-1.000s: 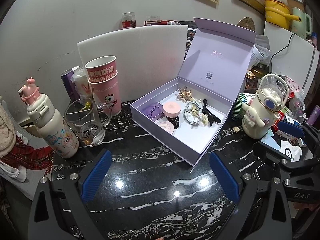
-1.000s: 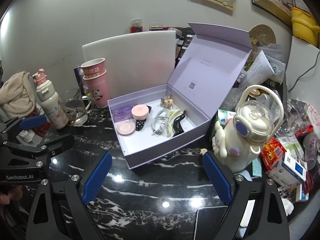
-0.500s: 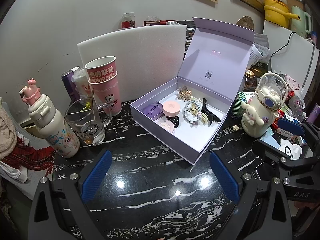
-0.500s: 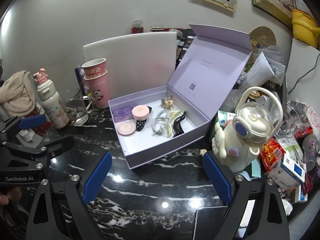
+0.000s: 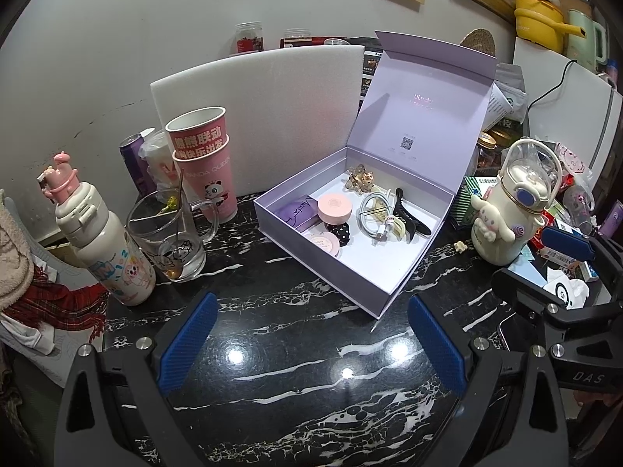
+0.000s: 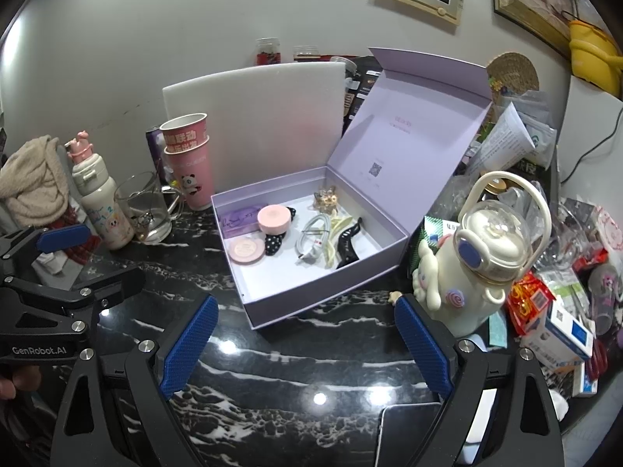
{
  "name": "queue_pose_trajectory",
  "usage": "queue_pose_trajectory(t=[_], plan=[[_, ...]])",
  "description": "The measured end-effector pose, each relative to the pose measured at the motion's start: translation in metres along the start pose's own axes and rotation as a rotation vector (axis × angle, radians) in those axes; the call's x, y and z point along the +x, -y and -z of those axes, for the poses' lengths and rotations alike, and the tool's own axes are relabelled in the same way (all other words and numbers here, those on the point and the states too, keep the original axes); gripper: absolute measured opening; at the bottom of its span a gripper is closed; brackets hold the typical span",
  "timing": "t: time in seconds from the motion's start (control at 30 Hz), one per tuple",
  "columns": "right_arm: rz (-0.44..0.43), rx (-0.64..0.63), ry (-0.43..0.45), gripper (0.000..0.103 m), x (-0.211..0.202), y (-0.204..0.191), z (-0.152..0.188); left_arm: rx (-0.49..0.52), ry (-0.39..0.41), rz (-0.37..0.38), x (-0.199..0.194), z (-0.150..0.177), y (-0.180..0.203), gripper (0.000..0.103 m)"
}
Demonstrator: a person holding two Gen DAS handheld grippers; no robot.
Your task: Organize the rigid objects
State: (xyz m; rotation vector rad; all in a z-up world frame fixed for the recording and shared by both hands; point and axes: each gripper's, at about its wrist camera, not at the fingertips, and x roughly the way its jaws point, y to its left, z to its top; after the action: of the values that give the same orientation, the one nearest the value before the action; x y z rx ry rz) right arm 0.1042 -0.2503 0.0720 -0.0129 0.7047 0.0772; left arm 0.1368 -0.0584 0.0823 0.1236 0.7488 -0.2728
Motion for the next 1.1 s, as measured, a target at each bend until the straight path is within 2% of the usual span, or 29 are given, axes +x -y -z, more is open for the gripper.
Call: queue_pose_trajectory(t=[1.1], plan=[[-0.006,-0.010,-0.017,0.093,0.0052,0.0060,-0.0002,0.034,-0.002,0.010,0.0015,0.0019,0.0059,0.100]])
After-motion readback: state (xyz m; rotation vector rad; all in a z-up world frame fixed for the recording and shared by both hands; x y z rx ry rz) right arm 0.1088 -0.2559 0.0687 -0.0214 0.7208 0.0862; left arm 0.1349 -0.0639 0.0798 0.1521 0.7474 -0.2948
